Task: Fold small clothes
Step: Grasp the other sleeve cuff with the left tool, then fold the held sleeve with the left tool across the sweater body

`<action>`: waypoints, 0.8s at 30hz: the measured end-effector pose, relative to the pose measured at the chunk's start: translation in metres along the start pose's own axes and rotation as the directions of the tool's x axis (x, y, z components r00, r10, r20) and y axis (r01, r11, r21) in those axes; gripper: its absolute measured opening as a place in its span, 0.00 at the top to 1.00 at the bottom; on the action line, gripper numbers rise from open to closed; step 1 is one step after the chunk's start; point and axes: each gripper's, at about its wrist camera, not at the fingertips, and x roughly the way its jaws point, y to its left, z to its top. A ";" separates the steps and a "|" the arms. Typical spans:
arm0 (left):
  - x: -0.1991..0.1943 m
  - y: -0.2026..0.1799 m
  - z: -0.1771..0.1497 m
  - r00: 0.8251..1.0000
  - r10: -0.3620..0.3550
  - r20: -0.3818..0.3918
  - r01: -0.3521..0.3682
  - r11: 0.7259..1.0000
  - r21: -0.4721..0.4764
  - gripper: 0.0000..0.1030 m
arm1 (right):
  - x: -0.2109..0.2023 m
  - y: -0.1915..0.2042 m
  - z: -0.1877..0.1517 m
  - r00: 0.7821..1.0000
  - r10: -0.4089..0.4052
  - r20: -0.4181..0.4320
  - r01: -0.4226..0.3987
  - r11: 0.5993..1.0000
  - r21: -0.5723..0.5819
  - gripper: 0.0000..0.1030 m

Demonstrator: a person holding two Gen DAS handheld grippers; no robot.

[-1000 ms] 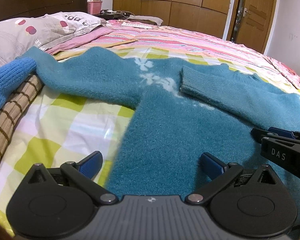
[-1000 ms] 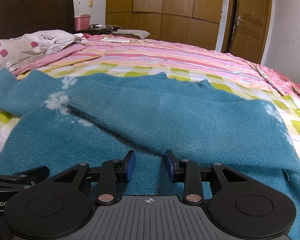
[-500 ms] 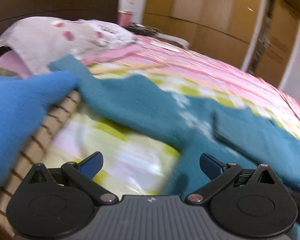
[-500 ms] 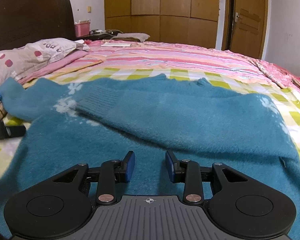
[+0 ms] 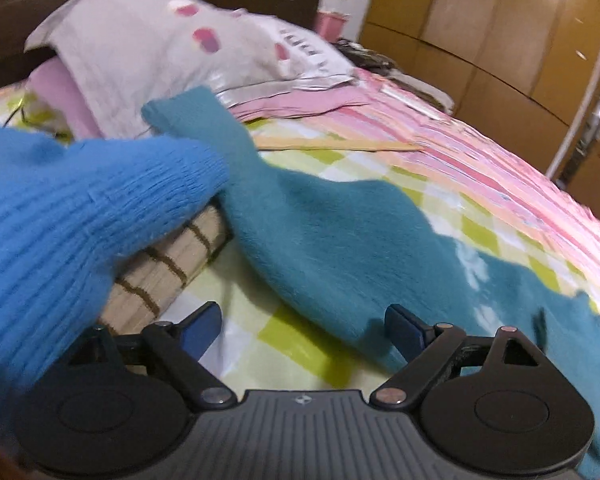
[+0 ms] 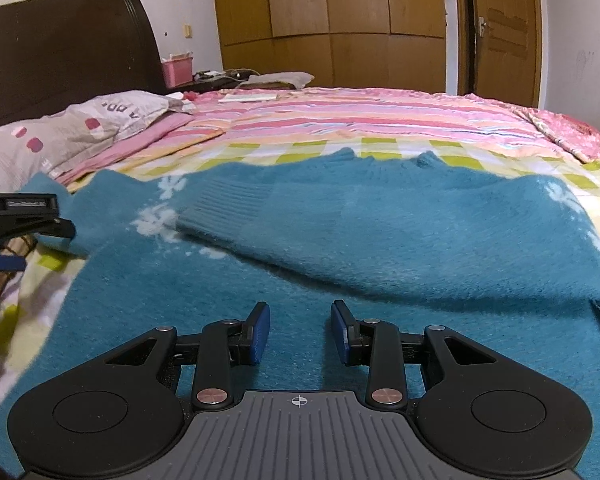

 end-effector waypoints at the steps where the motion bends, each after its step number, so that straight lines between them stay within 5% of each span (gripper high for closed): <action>1: 0.005 0.003 0.002 1.000 0.004 0.003 -0.004 1.000 -0.019 0.09 | 0.000 0.000 0.000 1.000 0.004 0.000 -0.004 1.000 0.006 0.68; 10: 0.029 -0.001 0.032 0.998 0.000 0.066 0.008 0.992 -0.126 0.26 | 0.002 -0.001 0.000 1.000 0.030 0.002 -0.030 0.999 0.038 0.68; 17: 0.033 0.002 0.046 0.996 -0.021 0.081 0.032 0.989 -0.142 0.77 | 0.002 -0.005 0.001 0.999 0.044 0.004 -0.044 0.997 0.066 0.68; 24: 0.011 -0.012 0.053 0.987 -0.109 0.116 0.117 0.991 -0.065 0.82 | 0.000 -0.009 0.001 0.998 0.062 0.008 -0.063 0.993 0.098 0.68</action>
